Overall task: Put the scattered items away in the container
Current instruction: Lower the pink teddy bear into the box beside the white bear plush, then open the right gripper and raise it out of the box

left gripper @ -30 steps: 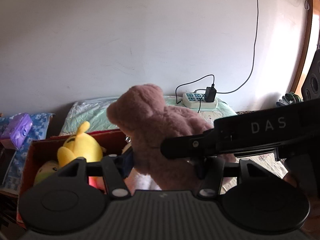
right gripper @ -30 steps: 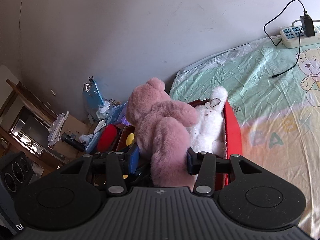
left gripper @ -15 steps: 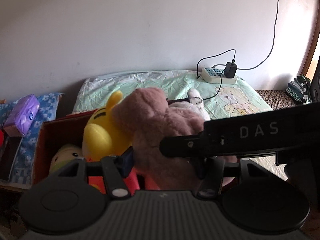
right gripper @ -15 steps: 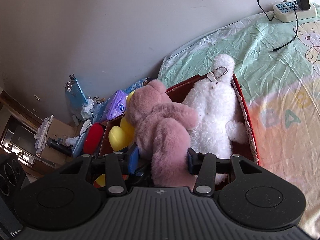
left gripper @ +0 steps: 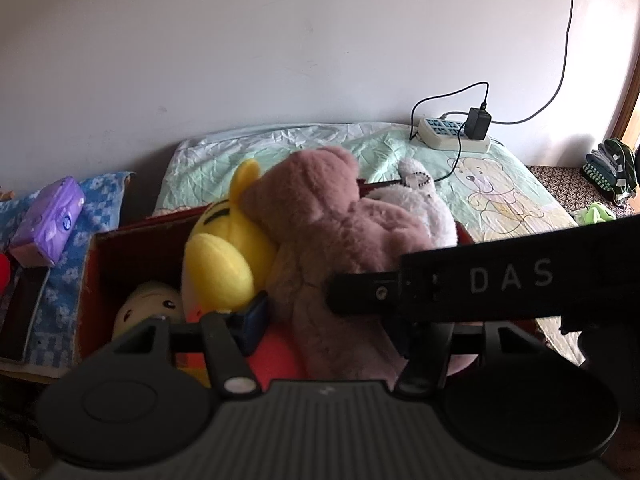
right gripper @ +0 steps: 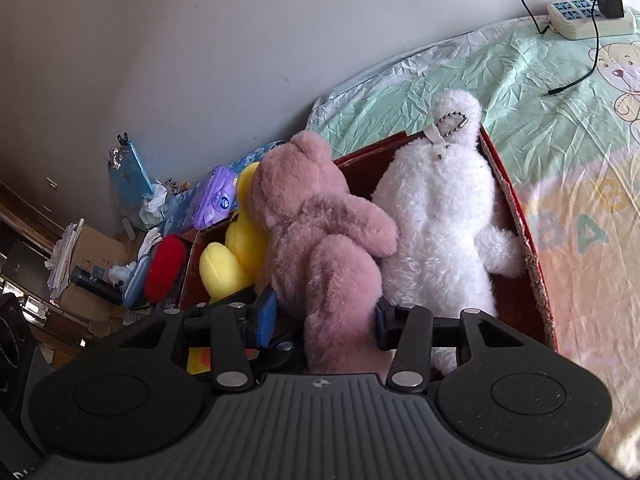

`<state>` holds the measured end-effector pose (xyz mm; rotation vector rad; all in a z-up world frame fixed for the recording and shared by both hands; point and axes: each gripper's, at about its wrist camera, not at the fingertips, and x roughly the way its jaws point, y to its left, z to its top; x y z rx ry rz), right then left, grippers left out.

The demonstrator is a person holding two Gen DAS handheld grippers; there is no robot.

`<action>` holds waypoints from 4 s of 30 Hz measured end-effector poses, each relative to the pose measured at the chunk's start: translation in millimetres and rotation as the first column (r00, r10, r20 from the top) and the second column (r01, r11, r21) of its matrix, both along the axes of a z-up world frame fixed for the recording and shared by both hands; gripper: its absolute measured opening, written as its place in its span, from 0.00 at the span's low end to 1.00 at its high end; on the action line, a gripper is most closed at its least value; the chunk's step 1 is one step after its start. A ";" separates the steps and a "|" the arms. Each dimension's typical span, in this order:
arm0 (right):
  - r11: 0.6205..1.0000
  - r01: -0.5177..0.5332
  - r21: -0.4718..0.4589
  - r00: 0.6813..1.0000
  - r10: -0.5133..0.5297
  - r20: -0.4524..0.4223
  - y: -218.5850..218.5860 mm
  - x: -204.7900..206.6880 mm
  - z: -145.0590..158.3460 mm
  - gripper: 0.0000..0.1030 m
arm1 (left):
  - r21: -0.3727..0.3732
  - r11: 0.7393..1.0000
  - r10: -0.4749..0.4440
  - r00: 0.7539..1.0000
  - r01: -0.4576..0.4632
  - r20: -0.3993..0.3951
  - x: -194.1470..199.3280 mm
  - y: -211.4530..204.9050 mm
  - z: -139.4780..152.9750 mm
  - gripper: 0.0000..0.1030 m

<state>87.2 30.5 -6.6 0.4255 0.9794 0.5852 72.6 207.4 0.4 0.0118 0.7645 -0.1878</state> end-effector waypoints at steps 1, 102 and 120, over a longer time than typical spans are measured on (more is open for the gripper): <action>1.000 -0.001 -0.001 1.000 0.001 -0.003 2.0 0.7 -0.7 0.48 | 0.008 1.000 -0.001 1.000 0.001 -0.002 0.4 0.5 -0.5 0.60; 0.927 0.158 -0.340 0.970 -0.082 0.228 -12.0 -65.3 54.6 0.67 | 0.132 0.953 0.278 0.960 -0.273 -0.025 -30.4 15.4 23.5 0.99; 0.927 0.081 -0.366 0.978 -0.002 0.211 -40.0 -101.7 55.5 0.80 | 0.173 0.893 0.428 0.903 -0.416 -0.035 -70.4 -5.4 28.1 0.99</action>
